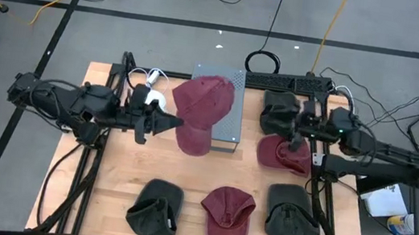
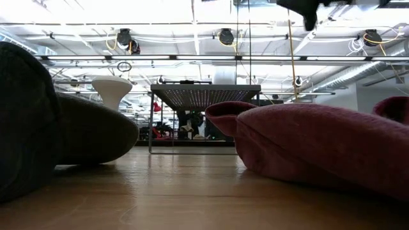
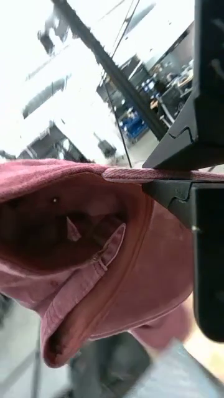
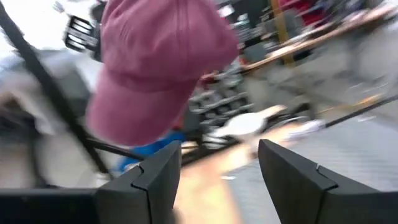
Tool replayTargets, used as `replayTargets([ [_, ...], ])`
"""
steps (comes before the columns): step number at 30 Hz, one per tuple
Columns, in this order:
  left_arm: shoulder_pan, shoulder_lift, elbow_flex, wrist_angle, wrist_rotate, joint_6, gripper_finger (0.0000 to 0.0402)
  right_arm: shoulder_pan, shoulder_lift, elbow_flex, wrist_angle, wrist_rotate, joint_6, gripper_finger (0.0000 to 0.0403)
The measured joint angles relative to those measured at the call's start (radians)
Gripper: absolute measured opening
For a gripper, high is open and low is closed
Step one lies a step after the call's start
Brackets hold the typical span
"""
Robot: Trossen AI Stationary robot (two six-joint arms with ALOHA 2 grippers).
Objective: Pick & Place hat
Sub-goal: Put the left red cap on the shelf
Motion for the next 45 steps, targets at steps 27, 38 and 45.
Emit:
replayTargets([
  [27,0.101,0.000,0.000,0.307,0.190,0.648,0.0010,0.028,0.272,0.001,0.685,-0.139,0.602,0.0210],
  [38,0.109,0.000,0.000,0.369,0.133,0.740,0.0010,0.067,0.367,0.001,0.799,-0.018,0.712,0.0219],
  [45,0.111,0.000,0.001,0.377,0.114,0.736,0.0010,0.073,0.387,0.001,0.882,0.048,0.700,0.0211],
])
